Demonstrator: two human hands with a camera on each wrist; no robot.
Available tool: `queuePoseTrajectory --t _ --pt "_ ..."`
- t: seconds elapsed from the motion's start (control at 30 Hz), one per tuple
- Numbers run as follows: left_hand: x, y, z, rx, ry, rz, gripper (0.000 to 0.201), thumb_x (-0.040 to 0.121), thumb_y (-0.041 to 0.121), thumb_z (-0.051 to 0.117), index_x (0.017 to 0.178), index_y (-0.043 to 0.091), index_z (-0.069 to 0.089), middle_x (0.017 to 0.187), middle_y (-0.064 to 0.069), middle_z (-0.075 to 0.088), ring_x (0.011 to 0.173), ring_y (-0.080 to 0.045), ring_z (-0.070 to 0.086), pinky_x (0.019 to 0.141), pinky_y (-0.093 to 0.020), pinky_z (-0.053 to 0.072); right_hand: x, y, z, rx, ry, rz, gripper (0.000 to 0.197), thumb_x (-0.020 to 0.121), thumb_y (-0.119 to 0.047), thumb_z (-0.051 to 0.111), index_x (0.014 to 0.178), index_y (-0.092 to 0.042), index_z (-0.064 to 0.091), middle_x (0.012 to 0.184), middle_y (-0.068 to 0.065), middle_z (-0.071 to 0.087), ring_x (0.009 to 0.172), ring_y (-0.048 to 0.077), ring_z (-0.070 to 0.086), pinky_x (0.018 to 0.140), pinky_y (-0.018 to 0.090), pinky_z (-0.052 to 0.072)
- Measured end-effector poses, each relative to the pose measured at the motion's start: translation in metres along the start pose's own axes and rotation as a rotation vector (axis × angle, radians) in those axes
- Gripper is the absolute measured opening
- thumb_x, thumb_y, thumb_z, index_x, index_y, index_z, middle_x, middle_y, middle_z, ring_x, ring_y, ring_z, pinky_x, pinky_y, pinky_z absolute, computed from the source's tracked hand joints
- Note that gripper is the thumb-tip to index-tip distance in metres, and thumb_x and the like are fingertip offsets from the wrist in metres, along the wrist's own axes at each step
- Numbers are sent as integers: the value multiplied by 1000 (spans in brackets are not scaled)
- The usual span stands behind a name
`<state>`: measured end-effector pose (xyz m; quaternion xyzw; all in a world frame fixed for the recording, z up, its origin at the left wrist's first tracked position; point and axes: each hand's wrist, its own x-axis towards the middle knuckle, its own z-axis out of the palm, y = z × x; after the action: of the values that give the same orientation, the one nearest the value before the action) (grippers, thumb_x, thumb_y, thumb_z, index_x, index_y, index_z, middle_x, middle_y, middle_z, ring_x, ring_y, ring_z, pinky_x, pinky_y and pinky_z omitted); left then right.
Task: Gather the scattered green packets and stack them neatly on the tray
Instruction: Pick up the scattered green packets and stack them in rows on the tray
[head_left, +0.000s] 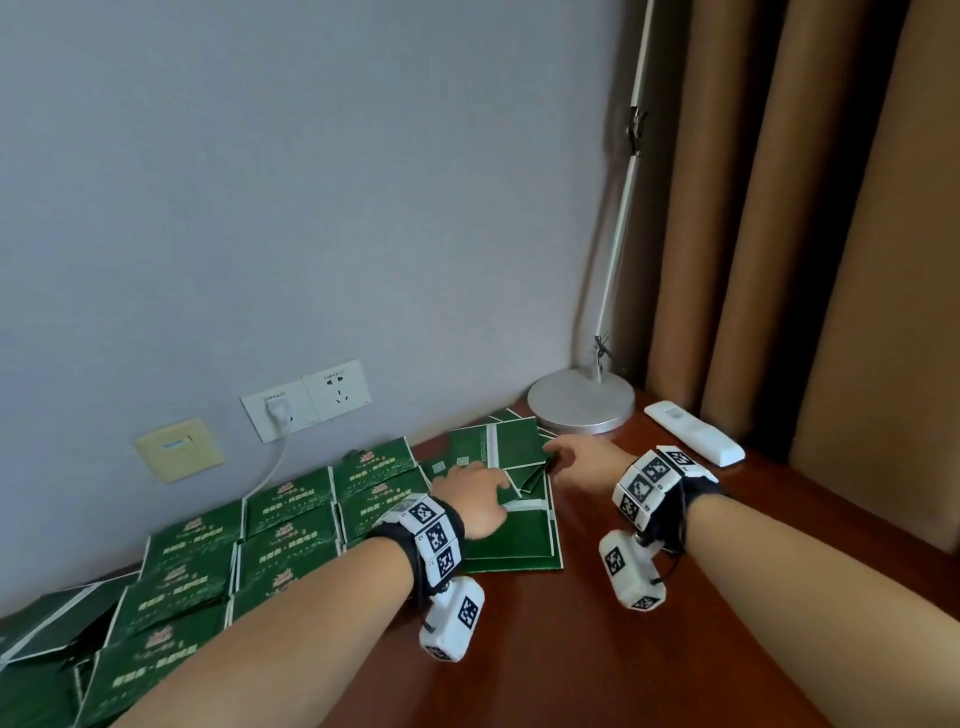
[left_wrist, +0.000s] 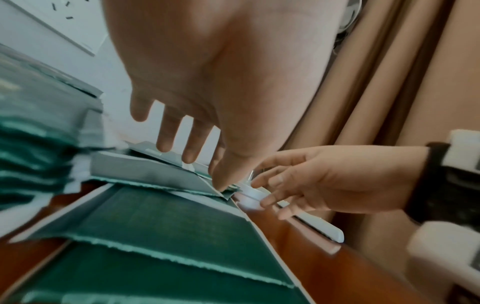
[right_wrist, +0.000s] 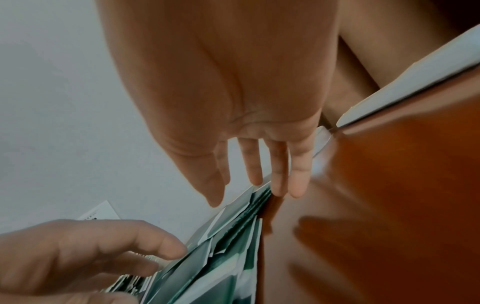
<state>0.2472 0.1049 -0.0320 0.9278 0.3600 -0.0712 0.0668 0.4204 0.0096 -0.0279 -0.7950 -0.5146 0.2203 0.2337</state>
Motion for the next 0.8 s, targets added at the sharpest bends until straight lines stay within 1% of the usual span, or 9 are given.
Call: queuePoseTrajectory --t 0.07,0.1,0.2,0.33,0.43,0.5,0.63,0.73,0.8 --pt "8 -1 1 10 -16 4 51 91 30 56 141 33 46 151 -4 40 135 -31 40 113 -51 33 16 -1 6 15 -17 3 62 81 -12 69 140 -19 50 138 1 56 121 16 56 105 32 43" --pt "11 -2 1 16 -24 4 52 91 31 56 142 34 45 151 -5 41 135 -32 41 113 -51 33 22 -2 8 10 -22 -1 63 81 -10 69 140 -19 50 140 0 54 123 16 54 106 32 42" --pt "19 -4 2 19 -76 -16 56 91 32 56 144 35 41 149 -7 41 132 -33 45 111 -51 35 39 -5 13 -16 -34 -2 61 82 -10 69 140 -21 51 142 -1 52 126 16 52 106 31 42" --pt "26 -10 5 -11 -142 -31 60 89 30 55 146 35 37 144 -7 45 123 -31 53 103 -45 45 55 -6 20 -81 -71 9 58 83 -15 69 138 -22 53 141 -3 53 124 15 53 103 27 42" --pt "30 -13 7 -24 -130 -10 57 89 26 56 144 34 41 138 -7 48 117 -30 56 99 -43 48 63 -7 23 -103 -95 15 53 85 -16 68 136 -22 55 140 -2 54 122 14 54 100 25 43" --pt "32 -15 9 -10 -118 5 56 89 20 56 142 34 43 135 -7 49 114 -30 57 98 -42 49 66 -8 24 -104 -90 23 50 87 -15 66 136 -20 56 140 -1 55 122 15 54 99 24 43" --pt "34 -17 12 19 -104 36 62 86 9 59 141 32 45 132 -8 52 113 -31 58 97 -42 50 69 -8 27 -63 -84 51 47 87 -10 65 133 -16 58 137 0 58 122 15 55 101 25 42" --pt "36 -19 13 23 -75 48 61 83 6 64 138 27 49 128 -8 58 112 -30 59 95 -41 51 69 -6 27 -34 -65 85 44 84 -9 68 128 -13 63 130 1 63 115 15 58 99 25 45" --pt "36 -18 12 23 -62 40 55 83 5 66 134 21 54 126 -9 61 112 -31 60 95 -42 52 67 -5 26 -4 -53 104 41 83 -9 70 124 -11 65 126 3 65 113 17 59 97 25 45"
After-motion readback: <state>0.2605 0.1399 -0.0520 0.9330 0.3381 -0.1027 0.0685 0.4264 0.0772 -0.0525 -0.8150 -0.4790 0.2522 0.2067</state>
